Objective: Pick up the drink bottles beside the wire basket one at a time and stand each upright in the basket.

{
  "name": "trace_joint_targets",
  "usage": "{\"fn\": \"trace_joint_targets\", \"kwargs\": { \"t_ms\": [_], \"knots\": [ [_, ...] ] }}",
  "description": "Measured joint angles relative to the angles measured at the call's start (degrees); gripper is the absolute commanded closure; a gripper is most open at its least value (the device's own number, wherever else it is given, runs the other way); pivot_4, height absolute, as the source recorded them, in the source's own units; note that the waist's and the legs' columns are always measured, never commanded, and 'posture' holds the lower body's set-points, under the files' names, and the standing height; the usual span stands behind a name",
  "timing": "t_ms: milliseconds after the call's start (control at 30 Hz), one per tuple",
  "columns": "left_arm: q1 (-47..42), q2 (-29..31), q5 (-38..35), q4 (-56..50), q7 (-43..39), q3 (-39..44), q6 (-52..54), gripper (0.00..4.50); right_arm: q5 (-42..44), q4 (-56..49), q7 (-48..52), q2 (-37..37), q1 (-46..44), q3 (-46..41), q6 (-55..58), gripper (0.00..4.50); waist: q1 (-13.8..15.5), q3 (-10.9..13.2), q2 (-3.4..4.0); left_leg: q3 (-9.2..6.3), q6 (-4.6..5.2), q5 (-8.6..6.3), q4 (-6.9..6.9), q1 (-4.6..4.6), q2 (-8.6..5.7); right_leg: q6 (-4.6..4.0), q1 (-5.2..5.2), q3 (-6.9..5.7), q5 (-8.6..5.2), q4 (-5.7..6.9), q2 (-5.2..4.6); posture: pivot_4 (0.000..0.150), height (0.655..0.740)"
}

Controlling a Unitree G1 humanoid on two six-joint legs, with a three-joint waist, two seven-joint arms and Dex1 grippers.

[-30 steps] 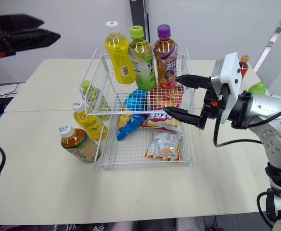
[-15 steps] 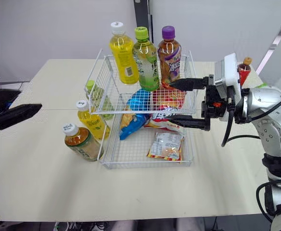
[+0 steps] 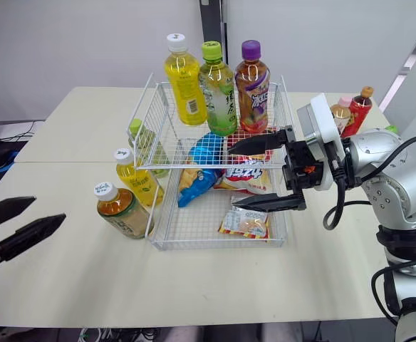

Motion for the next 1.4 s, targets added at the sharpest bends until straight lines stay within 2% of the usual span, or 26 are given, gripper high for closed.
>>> {"fn": "trace_joint_targets", "kwargs": {
  "t_ms": [267, 400, 533, 967, 1400],
  "knots": [
    [-1.0, -9.0, -7.5, -6.7, 15.1, -3.9, -2.0, 0.01, 1.8, 0.0, 1.3, 0.1, 1.5, -0.1, 0.9, 0.0, 0.2, 0.0, 0.0, 0.07, -0.01, -0.01, 0.01, 0.01, 0.02, 0.0, 0.02, 0.05, 0.02, -0.02, 0.02, 0.15, 0.74],
    [0.9, -11.7, -7.3, -8.5, 20.6, -8.2, -6.6, 0.01, 2.6, -1.0, 1.1, 0.1, 1.7, -0.1, 1.8, 0.0, 0.1, 0.0, 0.01, 0.1, -0.02, -0.01, 0.0, 0.03, 0.1, -0.05, 0.01, 0.07, 0.03, -0.01, 0.11, 0.15, 0.74],
    [-1.4, -13.0, -5.1, -9.1, 27.8, -13.7, -11.0, 0.01, 2.6, -2.1, 0.8, 0.0, 2.1, -0.1, 2.0, 0.0, 0.4, 0.0, 0.06, 0.12, -0.02, -0.01, 0.04, 0.03, 0.08, -0.04, 0.05, 0.08, 0.05, -0.01, 0.12, 0.15, 0.74],
    [-8.2, -12.6, -1.8, -8.6, 45.3, -28.9, -14.2, 0.01, 2.6, -2.6, -0.1, -0.3, 2.0, -0.2, 2.1, 0.0, 0.6, 0.0, 0.05, 0.17, -0.02, -0.02, 0.02, 0.03, 0.11, -0.01, 0.03, 0.16, 0.06, -0.02, 0.46, 0.15, 0.74],
    [-11.1, -10.1, 1.3, -5.4, 48.6, -38.1, -13.9, 0.01, 2.6, -3.2, -1.4, -0.3, 1.9, -0.1, 2.2, 0.0, 0.7, 0.0, 0.06, 0.1, -0.04, -0.03, -0.01, 0.03, 0.18, -0.02, 0.03, 0.19, 0.07, -0.02, 0.6, 0.15, 0.74]
  ]
}}
